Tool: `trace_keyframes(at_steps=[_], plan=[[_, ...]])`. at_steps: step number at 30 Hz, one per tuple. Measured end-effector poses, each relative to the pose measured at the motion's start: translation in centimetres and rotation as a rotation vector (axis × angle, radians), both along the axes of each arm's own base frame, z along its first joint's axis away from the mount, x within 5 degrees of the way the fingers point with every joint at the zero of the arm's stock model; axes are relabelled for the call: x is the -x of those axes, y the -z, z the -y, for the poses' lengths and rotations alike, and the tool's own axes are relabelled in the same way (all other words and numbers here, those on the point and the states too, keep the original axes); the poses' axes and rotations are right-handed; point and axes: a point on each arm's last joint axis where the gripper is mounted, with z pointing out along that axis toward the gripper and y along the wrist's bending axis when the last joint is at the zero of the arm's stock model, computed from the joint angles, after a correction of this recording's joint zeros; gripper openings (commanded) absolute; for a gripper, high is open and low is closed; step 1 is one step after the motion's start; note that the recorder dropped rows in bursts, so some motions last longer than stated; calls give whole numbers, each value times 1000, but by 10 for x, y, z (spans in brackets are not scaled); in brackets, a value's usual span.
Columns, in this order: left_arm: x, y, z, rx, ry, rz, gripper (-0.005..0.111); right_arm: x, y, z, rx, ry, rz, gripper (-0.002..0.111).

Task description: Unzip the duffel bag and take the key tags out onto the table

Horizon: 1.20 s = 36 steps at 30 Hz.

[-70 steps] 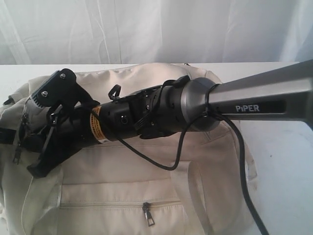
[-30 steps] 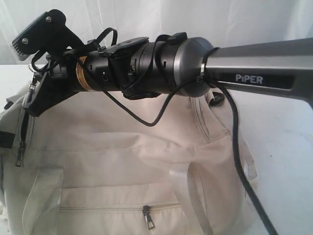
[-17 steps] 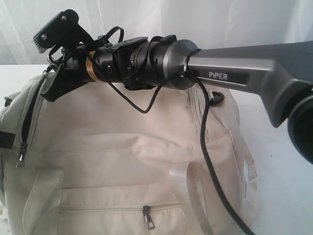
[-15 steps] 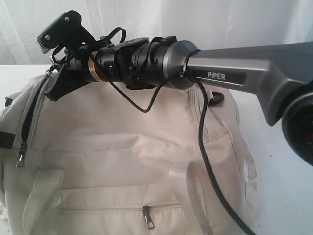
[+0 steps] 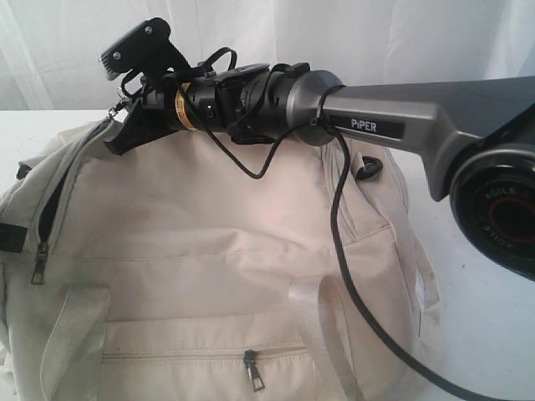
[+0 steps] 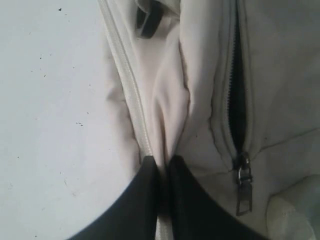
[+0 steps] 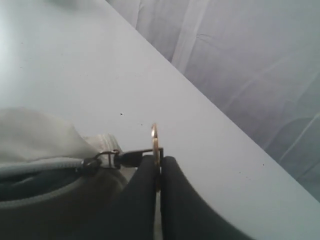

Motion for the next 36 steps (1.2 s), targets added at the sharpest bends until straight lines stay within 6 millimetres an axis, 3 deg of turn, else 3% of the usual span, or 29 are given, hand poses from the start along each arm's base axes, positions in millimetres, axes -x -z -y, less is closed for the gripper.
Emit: trace_keyframes(at_steps=[19, 26, 36], plan=[[-3, -3, 2, 59, -34, 45, 0, -10, 0, 8, -77, 190, -112, 0], [-5, -5, 2, 68, -41, 69, 0, -9, -12, 11, -95, 206, -104, 0], [-7, -6, 2, 72, -51, 94, 0, -10, -11, 12, -120, 157, -128, 0]])
